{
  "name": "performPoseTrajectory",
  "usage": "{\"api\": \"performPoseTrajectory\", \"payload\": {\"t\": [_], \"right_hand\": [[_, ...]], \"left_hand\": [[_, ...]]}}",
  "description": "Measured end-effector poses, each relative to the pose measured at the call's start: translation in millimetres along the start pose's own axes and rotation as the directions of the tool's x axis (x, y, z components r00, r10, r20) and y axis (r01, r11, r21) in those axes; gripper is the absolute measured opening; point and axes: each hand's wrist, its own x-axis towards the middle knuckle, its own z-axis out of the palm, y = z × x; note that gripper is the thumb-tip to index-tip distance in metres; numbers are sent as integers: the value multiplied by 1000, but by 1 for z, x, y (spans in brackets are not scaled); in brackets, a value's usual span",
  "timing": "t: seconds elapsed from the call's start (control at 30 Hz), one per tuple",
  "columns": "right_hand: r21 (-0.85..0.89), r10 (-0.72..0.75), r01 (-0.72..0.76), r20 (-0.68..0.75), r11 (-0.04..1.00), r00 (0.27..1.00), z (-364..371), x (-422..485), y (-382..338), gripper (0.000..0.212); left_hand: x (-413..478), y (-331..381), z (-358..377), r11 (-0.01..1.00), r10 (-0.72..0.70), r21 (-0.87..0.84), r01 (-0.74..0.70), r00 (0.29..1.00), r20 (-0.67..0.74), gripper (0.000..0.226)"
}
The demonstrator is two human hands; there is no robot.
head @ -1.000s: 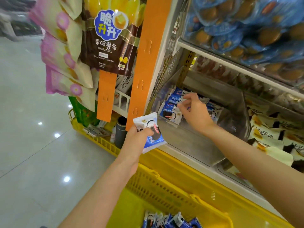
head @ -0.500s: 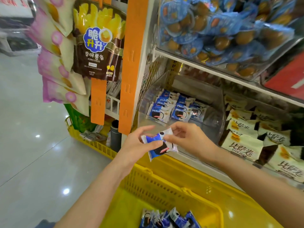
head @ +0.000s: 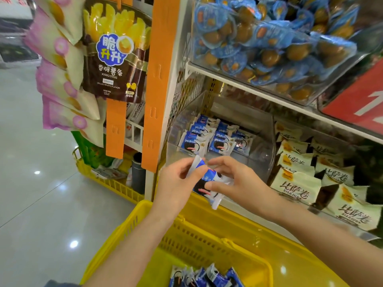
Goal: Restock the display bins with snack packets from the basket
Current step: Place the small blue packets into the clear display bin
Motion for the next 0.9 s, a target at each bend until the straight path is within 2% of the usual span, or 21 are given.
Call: {"api": "performPoseTrajectory", "payload": {"t": [0.1,0.17,0.23,0.3,0.4,0.43,0.57,0.67,0.9], "right_hand": [[-4,14,-14,-59,1000,998,-9,6,-2,31],[-13,56,-59,-178,998,982,-23,15,4,29],[-28,125,-142,-334,989,934,-39,30,16,35],[-71,187,-238,-420,969,888,-50,49,30,39],[-221,206,-307,-386,926,899,-52,80,52,42],[-261,217,-318,-351,912,911,-49,90,59,42],[-344,286,-348,-218,872,933,-33,122,77,43],[-392,313,-354,-168,849,935,-21,136,85,41],[-486,297,-394,-267,780,917,-15,142,89,38]], "left_hand": [[15,1,0,949,204,243,-200,979,7,15],[32,-4,-3,848,287,453,-275,957,43,27],[49,-13,-7,713,297,631,-306,947,124,32],[61,-24,-7,605,260,725,-329,942,211,35],[69,-37,-6,459,254,798,-391,918,303,46],[70,-40,-6,438,270,802,-406,911,313,50],[71,-45,-8,462,329,771,-437,893,308,51],[71,-46,-10,483,324,752,-449,889,323,50],[74,-48,-10,477,338,749,-460,883,327,46]]}}
